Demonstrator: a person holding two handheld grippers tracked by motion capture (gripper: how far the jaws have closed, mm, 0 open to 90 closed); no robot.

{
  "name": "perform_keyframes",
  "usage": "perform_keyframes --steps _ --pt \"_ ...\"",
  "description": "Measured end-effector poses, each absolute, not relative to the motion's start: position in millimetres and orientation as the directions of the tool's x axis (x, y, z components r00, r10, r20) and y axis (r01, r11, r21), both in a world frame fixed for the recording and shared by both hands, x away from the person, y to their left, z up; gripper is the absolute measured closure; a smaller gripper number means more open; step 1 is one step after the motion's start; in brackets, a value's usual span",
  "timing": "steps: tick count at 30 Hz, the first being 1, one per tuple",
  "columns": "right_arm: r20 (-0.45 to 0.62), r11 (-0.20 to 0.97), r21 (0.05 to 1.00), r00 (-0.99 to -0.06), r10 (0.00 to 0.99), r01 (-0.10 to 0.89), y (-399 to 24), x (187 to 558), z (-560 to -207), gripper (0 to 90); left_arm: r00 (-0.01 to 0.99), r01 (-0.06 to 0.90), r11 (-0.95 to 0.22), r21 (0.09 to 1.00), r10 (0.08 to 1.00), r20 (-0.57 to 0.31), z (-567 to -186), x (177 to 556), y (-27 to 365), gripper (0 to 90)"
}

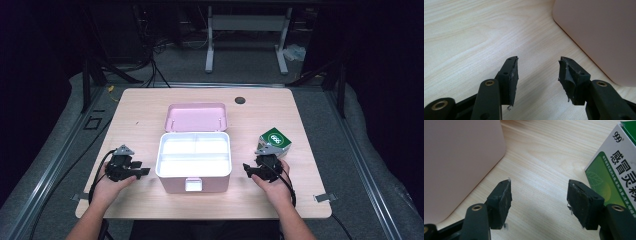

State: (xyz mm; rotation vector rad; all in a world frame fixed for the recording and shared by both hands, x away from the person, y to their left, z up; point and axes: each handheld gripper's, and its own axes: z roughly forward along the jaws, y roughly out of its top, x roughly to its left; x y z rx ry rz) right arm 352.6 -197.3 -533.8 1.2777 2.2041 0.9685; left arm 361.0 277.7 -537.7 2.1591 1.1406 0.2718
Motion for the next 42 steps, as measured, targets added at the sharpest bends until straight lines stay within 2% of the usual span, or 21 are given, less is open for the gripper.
perform_keyframes --steps 10,16,21,25,31,32,42 --pt "0.005 0.341 0.728 -0.503 0.864 0.595 -198.0 353.5 -534.6 36.2 0.601 0.662 -0.376 0.648 0.783 -0.159 -529.9 363.5 275.1 49.8" --pt "0.012 0.348 0.728 -0.519 0.854 0.59 -197.6 352.7 -534.3 37.4 0.593 0.665 -0.334 0.668 0.78 -0.2 -505.4 369.8 276.3 52.0" --pt "0.007 0.352 0.73 -0.521 0.854 0.586 -197.1 352.1 -533.7 37.5 0.6 0.651 -0.35 0.674 0.781 -0.174 -486.7 375.1 274.4 52.1" --pt "0.014 0.347 0.732 -0.522 0.853 0.586 -198.0 352.1 -533.3 37.5 0.641 0.611 -0.406 0.68 0.758 -0.124 -461.5 378.2 268.0 52.9" --pt "0.014 0.343 0.727 -0.513 0.858 0.594 -197.8 352.2 -534.1 37.6 0.706 0.559 -0.473 0.681 0.702 -0.093 -439.3 381.4 256.6 56.5" --pt "0.015 0.342 0.728 -0.512 0.859 0.594 -197.8 352.1 -534.0 37.5 0.723 0.545 -0.49 0.68 0.685 -0.087 -435.8 382.0 254.7 60.6" --pt "0.016 0.344 0.725 -0.514 0.858 0.597 -197.3 351.8 -534.4 37.6 0.854 0.426 -0.665 0.614 0.519 -0.031 -394.4 390.7 235.1 67.8"
